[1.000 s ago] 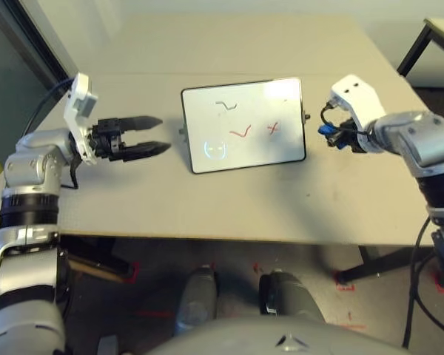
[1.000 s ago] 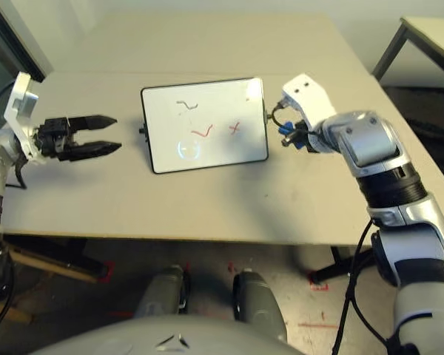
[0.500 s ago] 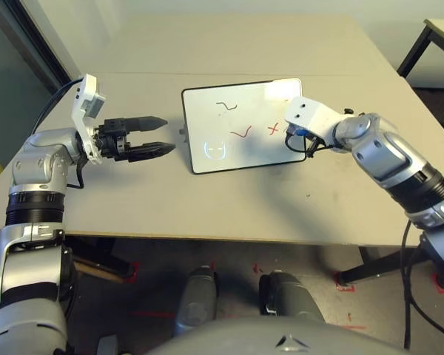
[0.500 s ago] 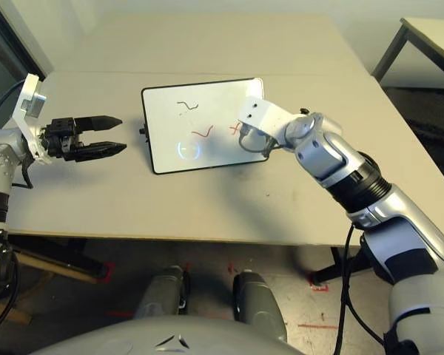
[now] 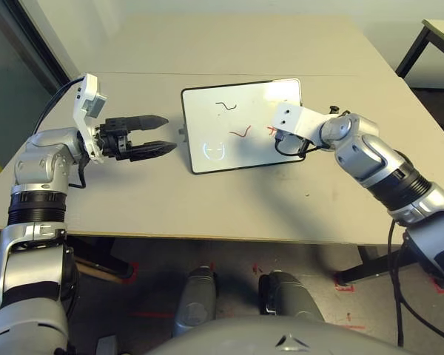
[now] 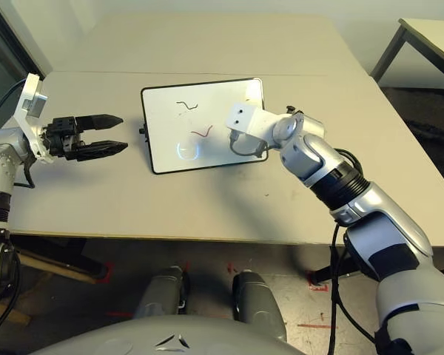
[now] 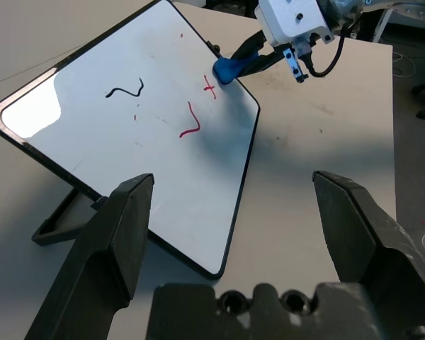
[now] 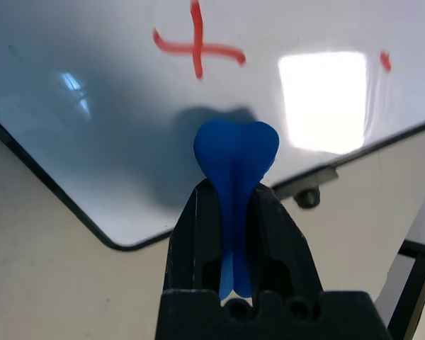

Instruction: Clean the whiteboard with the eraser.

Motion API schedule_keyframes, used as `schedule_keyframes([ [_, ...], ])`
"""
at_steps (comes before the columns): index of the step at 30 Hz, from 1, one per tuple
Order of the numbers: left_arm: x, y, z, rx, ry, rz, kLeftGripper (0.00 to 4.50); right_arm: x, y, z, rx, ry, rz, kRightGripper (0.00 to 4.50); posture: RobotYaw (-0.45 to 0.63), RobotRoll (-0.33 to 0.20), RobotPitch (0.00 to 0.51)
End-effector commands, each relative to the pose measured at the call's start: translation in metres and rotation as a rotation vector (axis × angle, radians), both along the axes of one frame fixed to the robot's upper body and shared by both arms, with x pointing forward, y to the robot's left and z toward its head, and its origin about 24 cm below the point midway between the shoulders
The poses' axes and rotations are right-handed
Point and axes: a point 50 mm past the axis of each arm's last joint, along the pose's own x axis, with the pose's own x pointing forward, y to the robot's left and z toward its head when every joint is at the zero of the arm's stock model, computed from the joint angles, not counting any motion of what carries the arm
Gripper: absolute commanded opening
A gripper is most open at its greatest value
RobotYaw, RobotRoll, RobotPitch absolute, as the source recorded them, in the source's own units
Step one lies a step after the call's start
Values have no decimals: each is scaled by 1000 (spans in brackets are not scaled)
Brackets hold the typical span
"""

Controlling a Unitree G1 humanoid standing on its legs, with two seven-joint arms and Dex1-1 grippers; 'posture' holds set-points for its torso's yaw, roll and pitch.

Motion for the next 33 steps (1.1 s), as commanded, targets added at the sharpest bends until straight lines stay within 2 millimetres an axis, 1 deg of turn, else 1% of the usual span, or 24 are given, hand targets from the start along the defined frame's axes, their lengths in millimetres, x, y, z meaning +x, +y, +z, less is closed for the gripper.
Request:
schedule_keyframes([
  [1,1,-1,2,16,-11,4,4500,1,9,1,-8,-1,34,298,269,0,30],
  [11,1,1,3,19,-17,14,4500,-2,38,-3,-28,-14,131,298,281,0,29],
  [13,0,0,3,20,-17,13,4500,-1,41,-5,-61,-31,144,298,283,0,29],
  [17,0,0,3,17,-17,11,4500,1,41,-5,-71,-38,144,298,285,0,31],
  [19,0,0,3,16,-15,13,4500,2,37,-5,-82,-44,133,298,285,0,31],
  [23,1,-1,3,15,-14,12,4500,6,23,-4,-118,-53,97,298,283,0,34],
  [25,1,-1,3,16,-13,11,4500,8,12,-2,-119,-48,66,298,283,0,34],
  [31,2,-2,3,16,-12,5,4500,11,-8,4,-120,-41,14,298,283,0,34],
  [33,3,-2,3,16,-11,3,4500,11,-17,6,-134,-47,-4,298,267,0,39],
])
